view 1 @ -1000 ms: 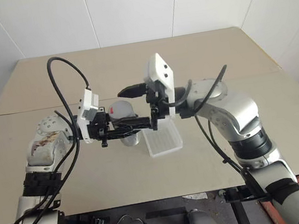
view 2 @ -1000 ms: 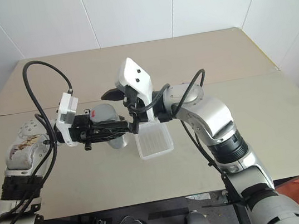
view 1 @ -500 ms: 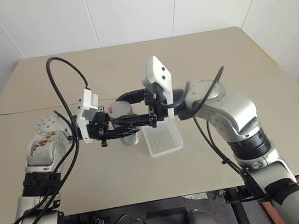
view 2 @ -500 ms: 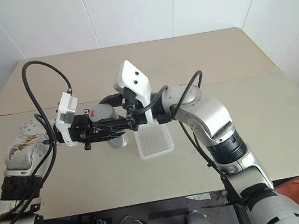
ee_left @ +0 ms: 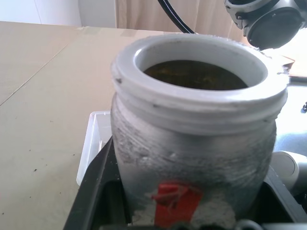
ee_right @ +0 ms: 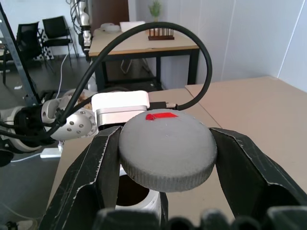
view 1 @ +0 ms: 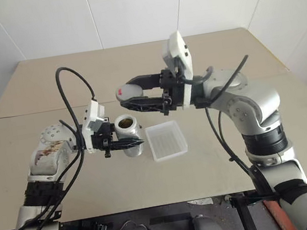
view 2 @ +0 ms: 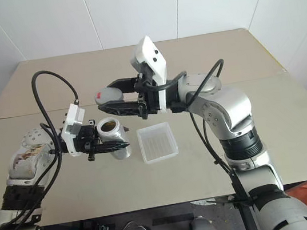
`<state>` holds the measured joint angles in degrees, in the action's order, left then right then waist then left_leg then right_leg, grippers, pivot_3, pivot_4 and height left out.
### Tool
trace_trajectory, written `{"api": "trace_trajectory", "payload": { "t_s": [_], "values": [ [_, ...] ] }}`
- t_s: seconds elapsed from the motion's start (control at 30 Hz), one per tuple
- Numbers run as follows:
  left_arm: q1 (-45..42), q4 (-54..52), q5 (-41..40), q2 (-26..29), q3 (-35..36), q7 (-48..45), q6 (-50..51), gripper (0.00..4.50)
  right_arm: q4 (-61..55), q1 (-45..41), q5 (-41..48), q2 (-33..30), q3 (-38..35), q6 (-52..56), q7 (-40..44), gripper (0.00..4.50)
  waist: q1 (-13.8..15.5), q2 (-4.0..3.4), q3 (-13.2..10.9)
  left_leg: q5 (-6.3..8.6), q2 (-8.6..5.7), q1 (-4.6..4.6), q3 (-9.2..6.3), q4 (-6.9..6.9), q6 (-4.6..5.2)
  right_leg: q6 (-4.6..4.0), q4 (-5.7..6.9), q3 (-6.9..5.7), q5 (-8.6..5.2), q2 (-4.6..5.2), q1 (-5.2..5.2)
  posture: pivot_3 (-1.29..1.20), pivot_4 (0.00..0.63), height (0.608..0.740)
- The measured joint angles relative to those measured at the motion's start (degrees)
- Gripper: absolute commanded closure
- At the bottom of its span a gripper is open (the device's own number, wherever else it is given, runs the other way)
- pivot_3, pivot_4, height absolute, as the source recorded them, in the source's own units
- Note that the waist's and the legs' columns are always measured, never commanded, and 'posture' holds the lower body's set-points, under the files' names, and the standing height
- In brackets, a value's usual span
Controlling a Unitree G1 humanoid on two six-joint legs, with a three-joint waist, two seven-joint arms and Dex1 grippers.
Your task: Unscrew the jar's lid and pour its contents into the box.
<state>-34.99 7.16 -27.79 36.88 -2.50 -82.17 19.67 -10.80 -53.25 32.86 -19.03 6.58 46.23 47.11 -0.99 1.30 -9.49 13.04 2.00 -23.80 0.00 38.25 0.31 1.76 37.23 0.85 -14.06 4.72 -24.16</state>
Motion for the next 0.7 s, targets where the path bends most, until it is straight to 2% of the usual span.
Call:
{"api": "trace_trajectory", "payload": {
  "t_s": [0.1,0.2,0.47,0.7],
  "values": [
    [0.0,0.0,0.0,0.0,0.0,0.4,0.0,2.57,-0.7,0.8,-0.1,-1.1,-0.6,0.0,-1.2,1.73,0.1,0.00,0.0,0.00,0.00,0.00,0.00,0.00,0.00,0.00,-0.01,0.00,0.00,0.00,0.01,0.00,0.150,0.740],
    [0.1,0.0,-0.1,0.0,0.6,1.2,-0.1,2.57,-3.0,5.4,-0.9,-3.4,-2.0,-1.1,-2.8,1.73,0.4,0.00,0.0,0.00,-0.01,-0.01,-0.01,0.00,0.00,0.00,-0.03,-0.01,0.00,0.01,0.03,0.00,0.150,0.740],
    [1.5,-0.6,-0.7,0.8,4.3,4.7,-0.1,2.57,-6.5,28.2,-8.4,-12.4,-8.3,-5.8,-9.0,1.73,0.3,0.01,0.0,0.00,-0.05,-0.03,0.01,-0.01,0.00,0.01,-0.06,0.00,0.00,0.05,0.03,0.00,0.150,0.740],
    [2.1,-2.4,-1.4,0.7,4.6,7.0,-0.1,2.57,-3.8,36.9,-13.8,-11.2,-9.9,-9.9,-15.4,1.73,-0.2,0.01,0.0,0.00,0.00,0.07,0.01,-0.01,0.00,-0.01,-0.03,0.10,0.01,-0.04,0.07,0.00,0.150,0.740]
  ]
}}
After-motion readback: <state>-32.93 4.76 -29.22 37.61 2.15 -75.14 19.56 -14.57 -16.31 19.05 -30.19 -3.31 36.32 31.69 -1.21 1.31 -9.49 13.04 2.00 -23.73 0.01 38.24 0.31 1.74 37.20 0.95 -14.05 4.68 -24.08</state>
